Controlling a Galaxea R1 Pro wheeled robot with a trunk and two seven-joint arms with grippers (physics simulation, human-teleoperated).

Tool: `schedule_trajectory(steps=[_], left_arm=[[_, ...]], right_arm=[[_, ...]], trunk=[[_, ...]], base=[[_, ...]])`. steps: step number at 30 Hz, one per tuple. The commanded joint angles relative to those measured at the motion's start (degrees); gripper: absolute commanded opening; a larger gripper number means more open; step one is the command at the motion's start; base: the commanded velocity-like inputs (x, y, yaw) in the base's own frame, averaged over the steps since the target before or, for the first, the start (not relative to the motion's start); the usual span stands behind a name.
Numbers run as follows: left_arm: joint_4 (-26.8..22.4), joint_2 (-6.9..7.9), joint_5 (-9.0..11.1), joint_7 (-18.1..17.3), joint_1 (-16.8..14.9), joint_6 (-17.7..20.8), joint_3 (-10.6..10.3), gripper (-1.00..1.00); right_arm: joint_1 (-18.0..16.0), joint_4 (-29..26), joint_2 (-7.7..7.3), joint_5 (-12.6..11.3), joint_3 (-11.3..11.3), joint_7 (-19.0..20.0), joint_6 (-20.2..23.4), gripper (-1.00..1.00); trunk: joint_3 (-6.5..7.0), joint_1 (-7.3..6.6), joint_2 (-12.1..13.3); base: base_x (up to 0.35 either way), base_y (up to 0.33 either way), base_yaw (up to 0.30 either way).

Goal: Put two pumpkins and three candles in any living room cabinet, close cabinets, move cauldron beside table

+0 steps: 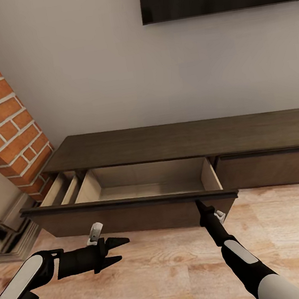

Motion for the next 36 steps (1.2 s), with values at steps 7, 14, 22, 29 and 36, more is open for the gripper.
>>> schedule_trajectory(steps=[7,14,22,29,36], left_arm=[[0.0,0.06,0.6,0.5,0.0,0.0,0.0,1.0],[0.0,0.07,0.6,0.5,0.0,0.0,0.0,1.0],[0.0,0.09,0.6,0.5,0.0,0.0,0.0,1.0],[0.0,0.07,0.6,0.6,0.0,0.0,0.0,1.0],[0.0,0.11,0.6,0.5,0.0,0.0,0.0,1.0]], right_arm=[[-0.1,0.0,-0.05,-1.5,-1.5,0.6,0.6,-1.0],[-0.1,0.0,-0.05,-1.5,-1.5,0.7,0.6,-1.0],[-0.1,0.0,-0.05,-1.5,-1.5,0.7,0.6,-1.0],[-0.1,0.0,-0.11,-1.6,-1.5,0.6,0.6,-1.0],[-0.1,0.0,-0.1,-1.6,-1.5,0.6,0.6,-1.0]], trunk=[[-0.04,-0.01,0.0],[-0.04,-0.01,0.0],[-0.04,-0.01,0.0],[-0.04,-0.01,0.0],[-0.04,-0.01,0.0]], base=[[-0.061,0.0,0.0],[-0.031,0.0,0.0],[-0.045,0.0,0.0],[-0.028,0.0,0.0],[-0.036,0.0,0.0]])
